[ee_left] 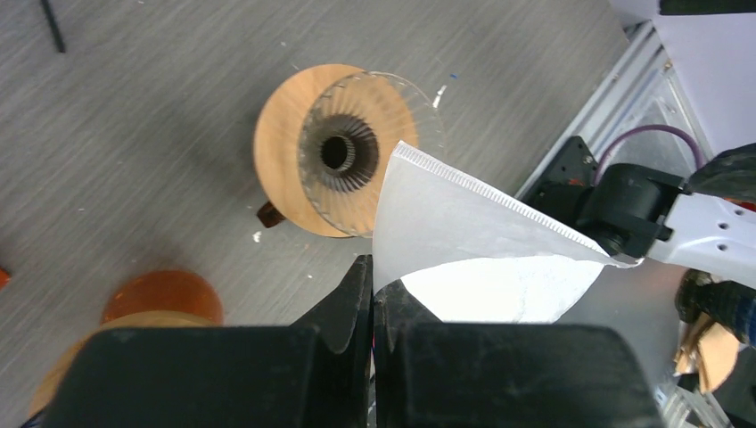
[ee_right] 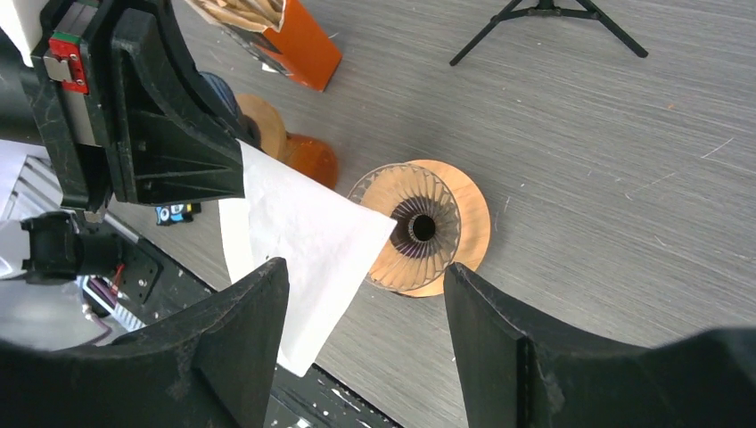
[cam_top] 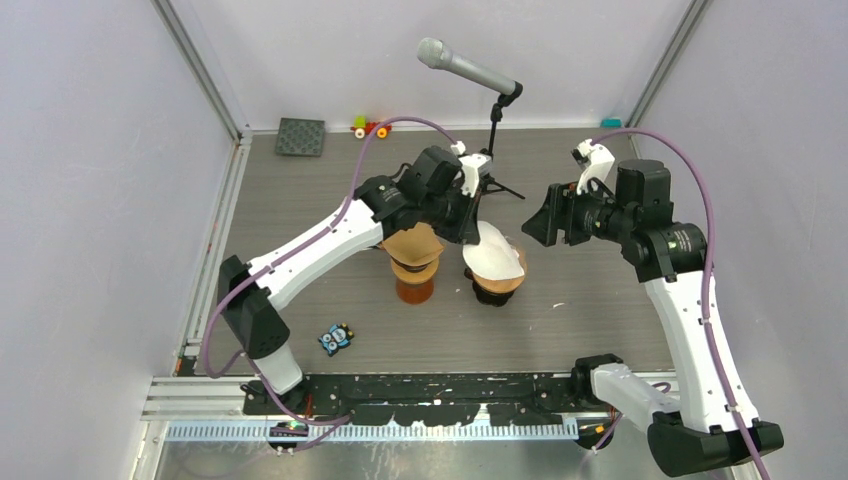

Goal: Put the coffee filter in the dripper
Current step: Place the coffee filter in the coffee dripper.

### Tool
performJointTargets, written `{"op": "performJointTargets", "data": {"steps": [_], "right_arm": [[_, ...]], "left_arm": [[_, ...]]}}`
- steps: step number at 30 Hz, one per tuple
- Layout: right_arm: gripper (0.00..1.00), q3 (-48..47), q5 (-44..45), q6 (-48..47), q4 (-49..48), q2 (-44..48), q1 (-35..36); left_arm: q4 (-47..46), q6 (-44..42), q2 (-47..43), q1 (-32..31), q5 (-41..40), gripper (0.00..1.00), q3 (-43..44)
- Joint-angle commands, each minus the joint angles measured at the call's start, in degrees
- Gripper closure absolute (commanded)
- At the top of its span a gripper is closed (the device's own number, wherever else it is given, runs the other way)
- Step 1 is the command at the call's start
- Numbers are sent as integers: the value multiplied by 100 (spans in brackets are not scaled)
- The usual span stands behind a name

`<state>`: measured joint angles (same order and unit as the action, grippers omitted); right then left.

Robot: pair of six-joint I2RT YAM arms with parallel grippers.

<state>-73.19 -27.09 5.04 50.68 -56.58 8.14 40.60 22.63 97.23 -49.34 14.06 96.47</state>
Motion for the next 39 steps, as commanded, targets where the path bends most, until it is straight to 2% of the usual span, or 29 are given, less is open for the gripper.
{"op": "performJointTargets", "data": {"steps": [1,17,31,35,39], "right_arm": [[31,-327,-278,-346,298,139,-16],[31,-111,-898,-828,682,-123,-9],[32,498,-115,-1050,475,-378,355],[39,555,-4,-1150,525,-437,389],[55,530,0,-1233,572,-519,398]], "left_arm": [[-37,231,-130,-67,299,100,10],[381,189,727,-67,235,100,654],[396,187,940,-58,96,100,840],[366,197,946,-58,75,100,802],[339,215,941,-56,78,100,769]]}}
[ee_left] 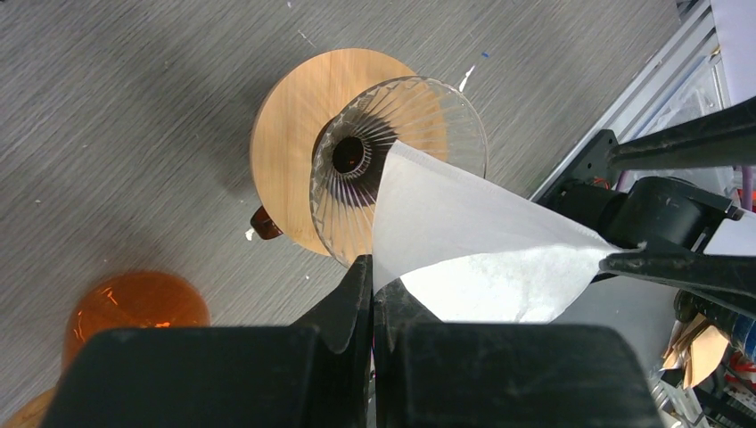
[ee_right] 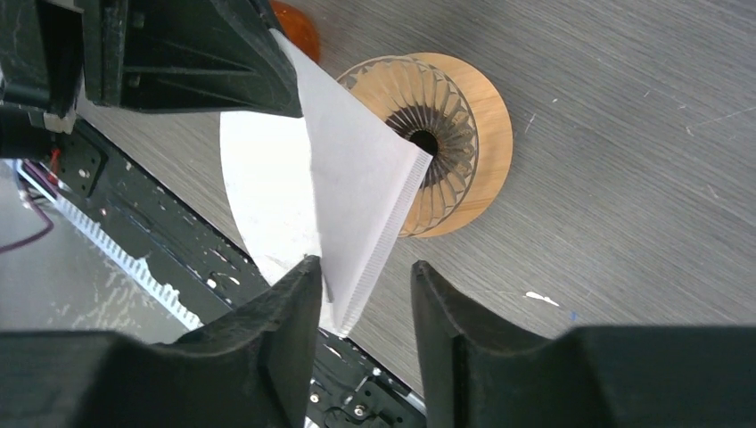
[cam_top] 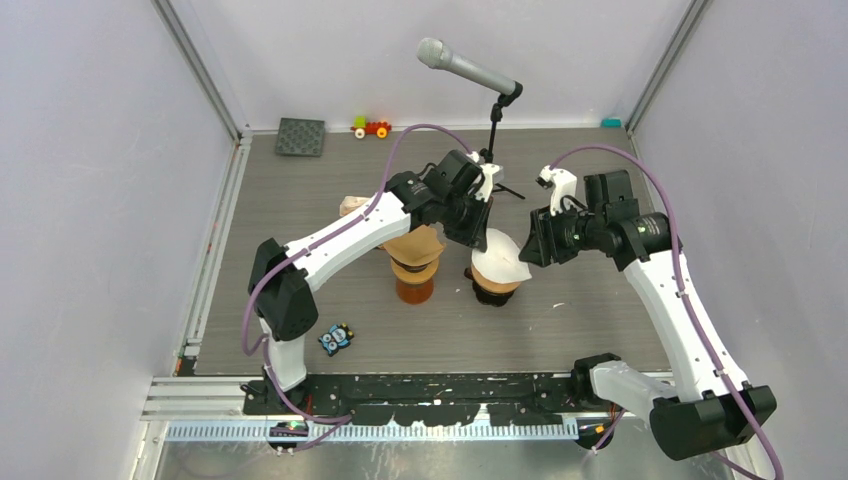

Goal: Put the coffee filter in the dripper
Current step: Place the coffee filter in the coffee dripper.

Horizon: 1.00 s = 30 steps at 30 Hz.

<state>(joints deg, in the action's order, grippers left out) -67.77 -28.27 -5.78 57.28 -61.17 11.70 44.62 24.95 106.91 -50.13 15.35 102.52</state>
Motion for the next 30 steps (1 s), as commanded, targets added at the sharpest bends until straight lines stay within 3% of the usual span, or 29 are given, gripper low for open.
{"op": "performJointTargets", "data": {"steps": [1,3,11,18,30], "right_arm": [[59,-23,85,-171,-73,-88,54],[67,-33,56,-182,-63,-141,89],[73,-72,203,-279,-95,-224,220],[99,-300,209,-782,30,-351,244],[99,-883,56,-1819,565,-948,236]], "left_arm": [[-63,-9,-27,21,-55,100,161],[-67,-4,-31,20,-48,100,163],[-118,19,-48,21,17,100,115],[-357,-78,-195,21,28,85,-141],[-799,-597,-514,12,-75,61,-494]]}}
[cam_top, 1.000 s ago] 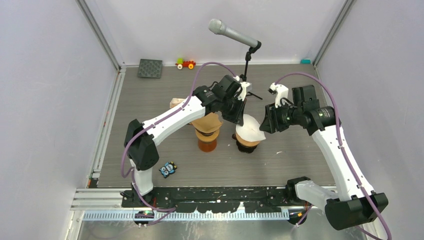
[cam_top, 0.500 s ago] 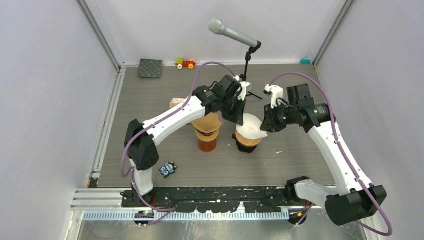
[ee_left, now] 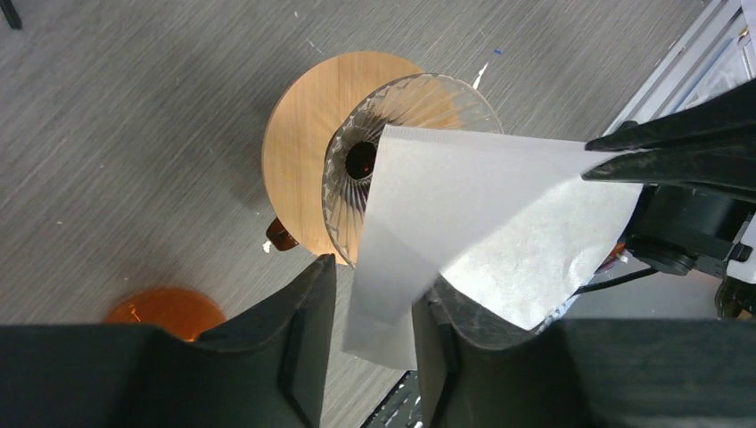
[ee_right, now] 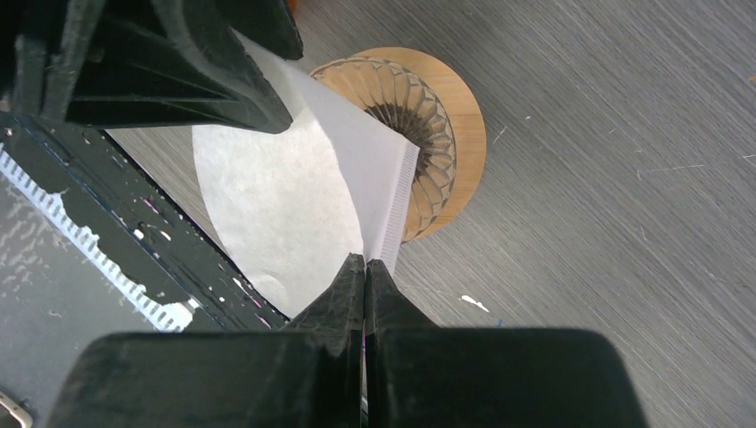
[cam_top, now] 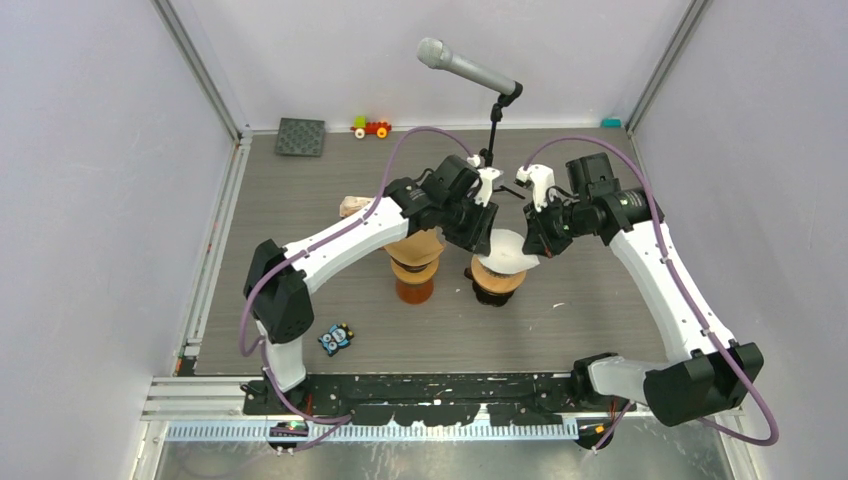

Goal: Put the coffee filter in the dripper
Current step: Place the coffee filter in the coffee dripper.

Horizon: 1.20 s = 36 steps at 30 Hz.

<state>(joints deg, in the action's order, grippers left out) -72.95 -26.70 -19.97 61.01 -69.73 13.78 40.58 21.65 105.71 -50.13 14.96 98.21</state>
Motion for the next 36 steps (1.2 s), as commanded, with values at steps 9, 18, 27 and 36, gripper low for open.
{"op": "performJointTargets", "data": {"steps": [9,18,27,36], "right_arm": [[99,-640,-227,-630,406,-317,7],[100,-720,-356,-852,628,-367,-128],[99,-693,-567,-896,697,-402,-197],[99,-714,-582,-904,717,-477,-212]], "left_arm": [[-610,-402,-551,12,-122,50,-251],[-681,-462,-618,12,-331,46,-336],[-745,-466,-542,12,-220,54,-265],[-766,-461,-430,12,-14,77,-220]]}}
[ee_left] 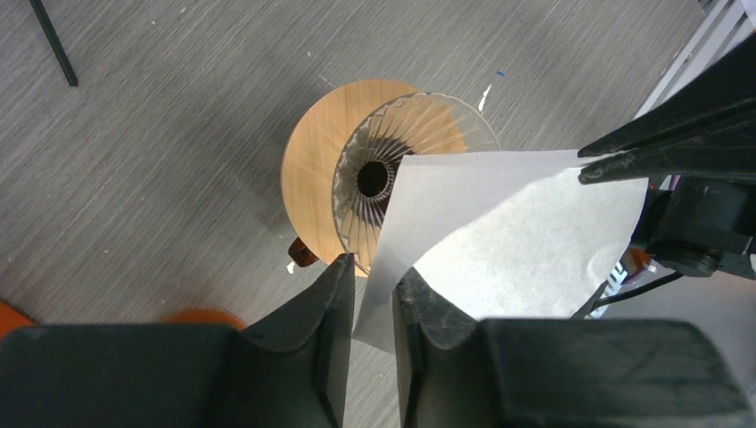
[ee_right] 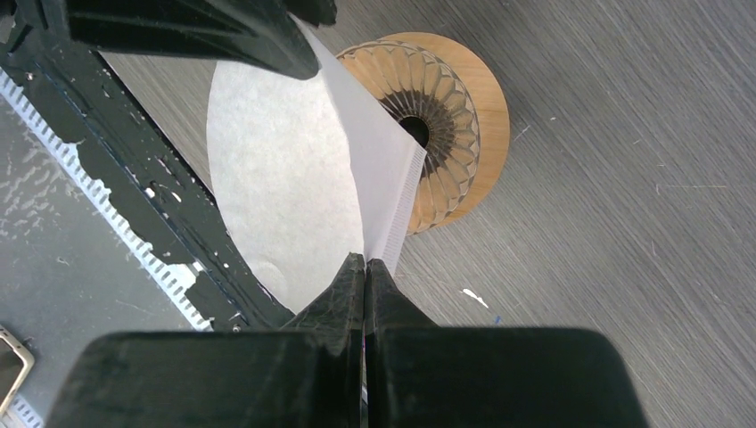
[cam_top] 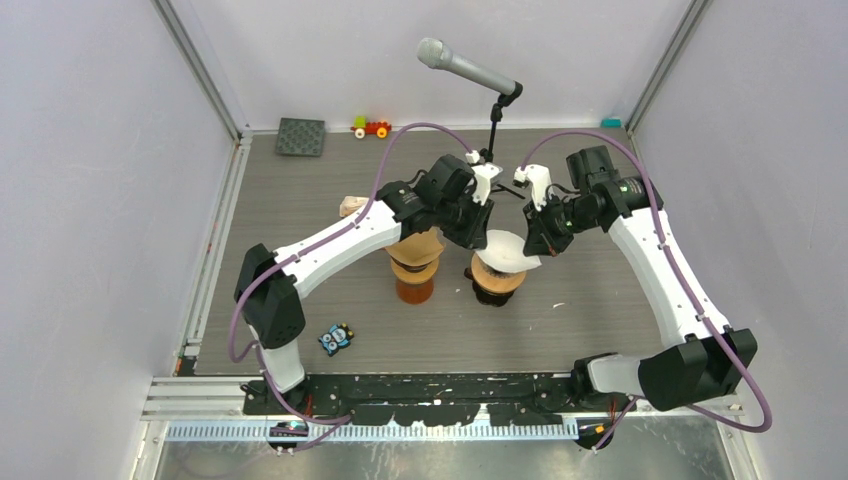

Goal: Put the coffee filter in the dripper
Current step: Place the coffee filter in the coffee dripper.

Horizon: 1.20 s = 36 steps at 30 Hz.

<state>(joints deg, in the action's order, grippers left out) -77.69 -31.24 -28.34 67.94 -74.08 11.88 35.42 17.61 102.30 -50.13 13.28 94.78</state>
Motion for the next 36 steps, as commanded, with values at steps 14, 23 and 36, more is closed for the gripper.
{"op": "performJointTargets", "data": {"steps": [14,23,36], "right_arm": [[69,18,195,1079,-646,-202,-264],[56,216,119,1450,-696,-314,-324],[52,543,285,1748,-1052,-729,-319]], "left_arm": [[-236,466,-6,12,-62,100,6],[-179,674,65,12,-258,100,6],[-267,657,107,-40,-365,84,-192]]}}
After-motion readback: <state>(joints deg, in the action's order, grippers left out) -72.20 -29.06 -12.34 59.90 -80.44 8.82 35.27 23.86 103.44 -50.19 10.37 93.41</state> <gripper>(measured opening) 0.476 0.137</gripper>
